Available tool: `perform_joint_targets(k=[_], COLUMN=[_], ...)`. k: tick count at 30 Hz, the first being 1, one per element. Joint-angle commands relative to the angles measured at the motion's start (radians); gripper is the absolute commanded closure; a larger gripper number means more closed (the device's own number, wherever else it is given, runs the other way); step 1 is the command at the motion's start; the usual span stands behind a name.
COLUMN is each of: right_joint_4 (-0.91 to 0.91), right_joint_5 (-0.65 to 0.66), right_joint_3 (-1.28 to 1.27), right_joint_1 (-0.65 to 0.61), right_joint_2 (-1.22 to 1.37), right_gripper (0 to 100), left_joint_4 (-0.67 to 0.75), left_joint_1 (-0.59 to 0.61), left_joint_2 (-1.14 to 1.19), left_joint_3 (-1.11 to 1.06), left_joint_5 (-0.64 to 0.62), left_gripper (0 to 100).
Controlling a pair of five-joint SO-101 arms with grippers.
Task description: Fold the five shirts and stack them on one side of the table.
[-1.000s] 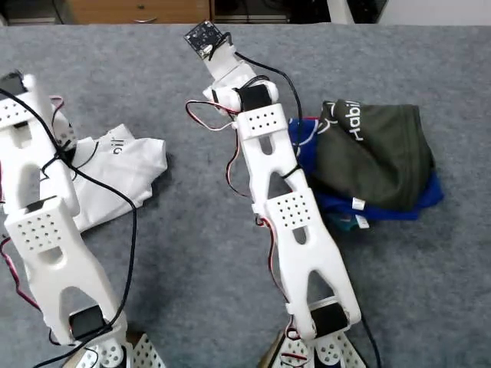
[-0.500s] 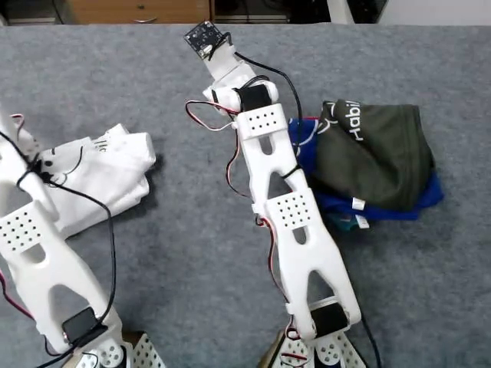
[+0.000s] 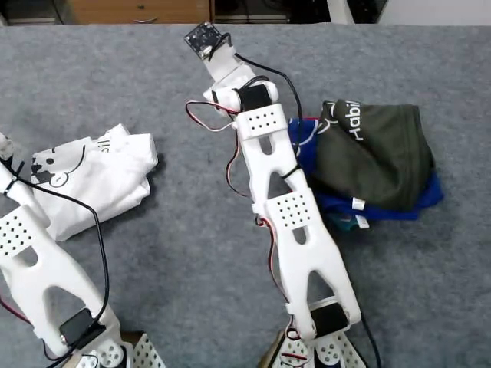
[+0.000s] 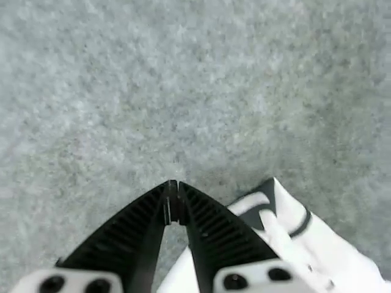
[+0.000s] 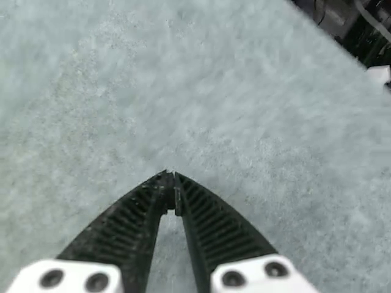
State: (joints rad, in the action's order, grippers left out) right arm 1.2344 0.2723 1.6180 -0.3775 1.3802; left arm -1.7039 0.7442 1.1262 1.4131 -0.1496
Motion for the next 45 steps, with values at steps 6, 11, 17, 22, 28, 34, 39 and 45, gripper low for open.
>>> perform_joint_targets(k=[6, 11, 17, 22, 28, 34, 39, 45], right_joint_4=[0.215, 0.100, -0.173, -0.359, -0.390, -0.364, -0.166, 0.095], right_joint_5=[0.084, 0.152, 0.153, 0.153, 0.153, 0.153, 0.161, 0.163], right_joint_3=[0.048, 0.047, -0.051, -0.150, -0.260, -0.348, -0.292, -0.110], right_joint_1=[-0.214, -0.367, -0.507, -0.578, -0.591, -0.553, -0.527, -0.495], right_joint_2=[-0.189, -0.208, -0.182, -0.174, -0.174, -0.177, -0.180, -0.180], right_gripper=[99.4, 99.4, 99.4, 99.4, 99.4, 99.4, 99.4, 99.4], left_joint_4=[-0.060, -0.060, -0.060, -0.060, -0.060, -0.060, -0.060, -0.060], left_joint_1=[0.064, 0.163, 0.233, 0.247, 0.242, 0.239, 0.238, 0.236], left_joint_2=[-0.082, -0.082, -0.082, -0.073, -0.071, -0.071, -0.071, -0.071], left_joint_3=[0.140, 0.052, -0.049, -0.075, -0.075, -0.075, -0.075, -0.075], left_joint_5=[0.092, 0.155, 0.212, 0.218, 0.213, 0.213, 0.213, 0.213], left_gripper=[98, 98, 98, 98, 98, 98, 98, 98])
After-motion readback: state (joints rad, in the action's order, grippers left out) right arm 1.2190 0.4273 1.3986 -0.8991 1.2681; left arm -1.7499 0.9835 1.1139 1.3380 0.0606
